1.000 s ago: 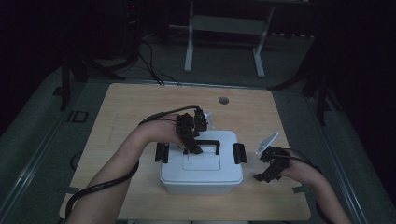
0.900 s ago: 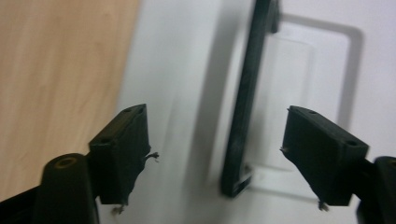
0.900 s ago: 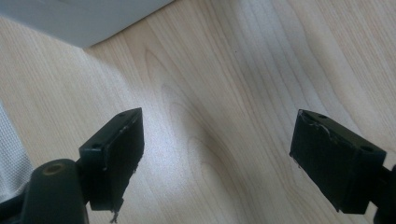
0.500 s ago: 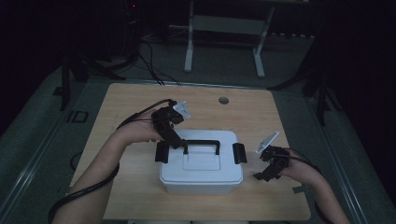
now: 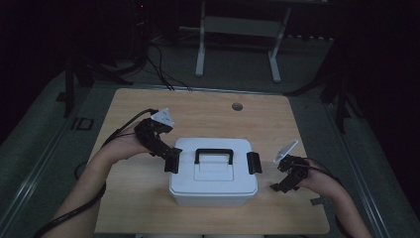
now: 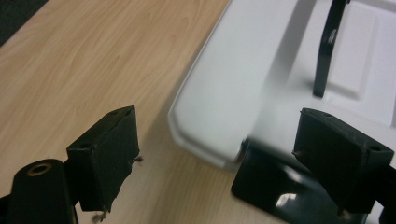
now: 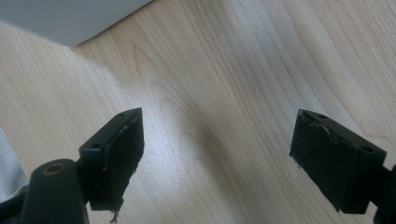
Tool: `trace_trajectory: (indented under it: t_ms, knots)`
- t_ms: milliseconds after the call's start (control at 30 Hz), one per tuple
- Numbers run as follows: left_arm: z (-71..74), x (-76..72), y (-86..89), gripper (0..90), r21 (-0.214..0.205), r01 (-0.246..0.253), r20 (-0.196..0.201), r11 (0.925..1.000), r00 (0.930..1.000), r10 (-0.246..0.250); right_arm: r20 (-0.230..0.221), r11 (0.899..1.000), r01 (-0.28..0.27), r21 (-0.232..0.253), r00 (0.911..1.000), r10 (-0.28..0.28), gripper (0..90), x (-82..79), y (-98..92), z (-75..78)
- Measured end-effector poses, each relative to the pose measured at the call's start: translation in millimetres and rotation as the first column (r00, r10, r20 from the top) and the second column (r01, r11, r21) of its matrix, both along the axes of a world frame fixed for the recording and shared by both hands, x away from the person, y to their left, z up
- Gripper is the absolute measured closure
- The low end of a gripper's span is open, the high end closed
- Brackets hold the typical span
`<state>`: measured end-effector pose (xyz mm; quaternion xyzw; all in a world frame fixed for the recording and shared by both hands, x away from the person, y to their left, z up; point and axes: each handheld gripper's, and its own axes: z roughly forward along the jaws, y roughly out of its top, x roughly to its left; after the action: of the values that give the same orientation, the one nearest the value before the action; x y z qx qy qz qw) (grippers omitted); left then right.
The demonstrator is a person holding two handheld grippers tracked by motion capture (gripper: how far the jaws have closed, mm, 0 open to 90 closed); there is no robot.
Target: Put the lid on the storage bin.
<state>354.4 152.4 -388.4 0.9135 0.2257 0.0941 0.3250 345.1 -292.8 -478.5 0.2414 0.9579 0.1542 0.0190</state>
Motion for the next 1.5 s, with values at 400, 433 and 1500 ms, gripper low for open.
trace_trajectory:
  t_ms: [400,433,1500]
  knots:
    - [-20.6,-15.0,46.9,13.9,-0.045,-0.075,-0.022,0.9961,0.997,0.074,0.01,1.0,0.002,0.015,0.9999,-0.002,16.2,-0.6,-1.4,-3.1]
    - [-23.9,-16.3,51.1,13.9,-0.041,-0.084,-0.024,0.9956,0.9962,0.083,0.007,1.0,0.004,0.017,1.0,-0.004,16.2,-0.7,-1.4,-3.2]
    - [-123.2,-59.7,111.3,13.9,-0.181,-0.307,-0.059,0.9344,0.9517,0.301,0.1,0.962,0.209,0.178,0.9682,-0.229,13.9,-1.4,-24.1,-32.4]
